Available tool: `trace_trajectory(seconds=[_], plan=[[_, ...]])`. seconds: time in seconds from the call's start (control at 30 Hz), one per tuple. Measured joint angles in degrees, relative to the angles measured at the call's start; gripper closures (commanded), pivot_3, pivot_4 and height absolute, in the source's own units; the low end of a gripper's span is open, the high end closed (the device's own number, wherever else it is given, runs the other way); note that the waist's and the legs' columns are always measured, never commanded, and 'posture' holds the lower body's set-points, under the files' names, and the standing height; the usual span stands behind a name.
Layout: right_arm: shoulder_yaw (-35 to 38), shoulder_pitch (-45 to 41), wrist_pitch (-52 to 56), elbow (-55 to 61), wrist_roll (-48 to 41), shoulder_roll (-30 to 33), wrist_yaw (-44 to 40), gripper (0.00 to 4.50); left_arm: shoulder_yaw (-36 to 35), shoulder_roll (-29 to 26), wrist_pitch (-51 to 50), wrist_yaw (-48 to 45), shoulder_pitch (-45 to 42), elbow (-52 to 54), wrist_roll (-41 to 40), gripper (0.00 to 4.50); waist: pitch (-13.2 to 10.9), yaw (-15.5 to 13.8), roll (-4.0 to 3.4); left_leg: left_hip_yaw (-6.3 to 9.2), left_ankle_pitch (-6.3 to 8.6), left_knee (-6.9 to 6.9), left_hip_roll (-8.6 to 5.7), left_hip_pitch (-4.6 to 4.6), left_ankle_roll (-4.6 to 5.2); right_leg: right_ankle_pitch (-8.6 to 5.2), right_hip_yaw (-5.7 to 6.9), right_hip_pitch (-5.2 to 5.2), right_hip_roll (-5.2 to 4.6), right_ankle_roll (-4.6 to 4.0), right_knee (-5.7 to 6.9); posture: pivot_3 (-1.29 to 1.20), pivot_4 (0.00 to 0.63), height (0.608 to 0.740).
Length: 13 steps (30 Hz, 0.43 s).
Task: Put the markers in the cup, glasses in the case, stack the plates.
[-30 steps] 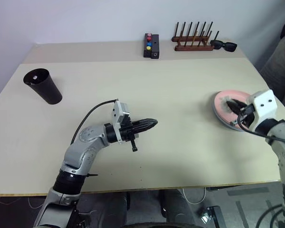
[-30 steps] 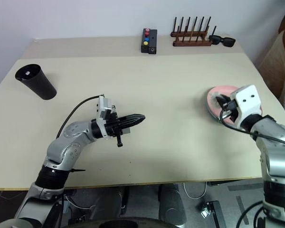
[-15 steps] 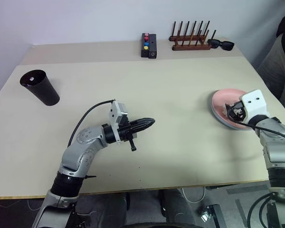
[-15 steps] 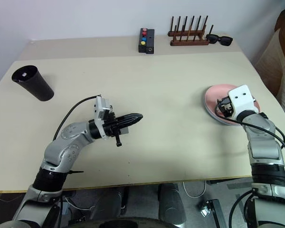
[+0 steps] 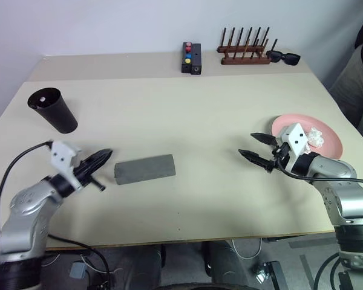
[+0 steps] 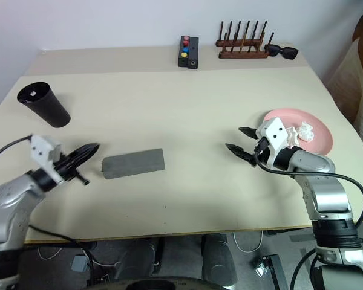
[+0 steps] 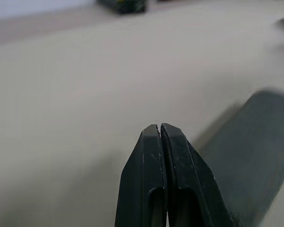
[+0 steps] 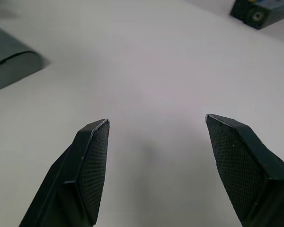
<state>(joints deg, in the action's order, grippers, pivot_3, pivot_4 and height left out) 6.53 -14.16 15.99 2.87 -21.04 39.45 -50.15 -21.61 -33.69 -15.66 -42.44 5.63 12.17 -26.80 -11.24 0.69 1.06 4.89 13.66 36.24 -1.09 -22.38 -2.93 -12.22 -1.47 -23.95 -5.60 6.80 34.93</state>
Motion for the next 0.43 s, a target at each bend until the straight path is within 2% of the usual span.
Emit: trace_trajectory(seconds=[0.17,0.43], plan=[[-1.6,-3.0,-0.3,-3.3,0.7,-0.1,-1.8,1.21,-3.6,0.2,0.5,1.6,4.5,2.2,0.0,4.50,0.0,0.0,0.00,-0.01,0.00,-0.01,0.01,-0.01,-0.01,-0.02,0.01,-0.03,0.00,0.01,-0.01,0.00,0.150,0.739],[-3.8,-7.6,-3.5,-9.7,2.5,-1.6,-3.7,1.21,-4.0,2.3,1.0,4.4,5.9,4.9,0.0,4.50,0.0,0.1,0.00,-0.03,0.00,-0.04,0.01,-0.02,-0.01,0.02,0.01,-0.08,0.00,-0.05,0.00,0.00,0.150,0.739]])
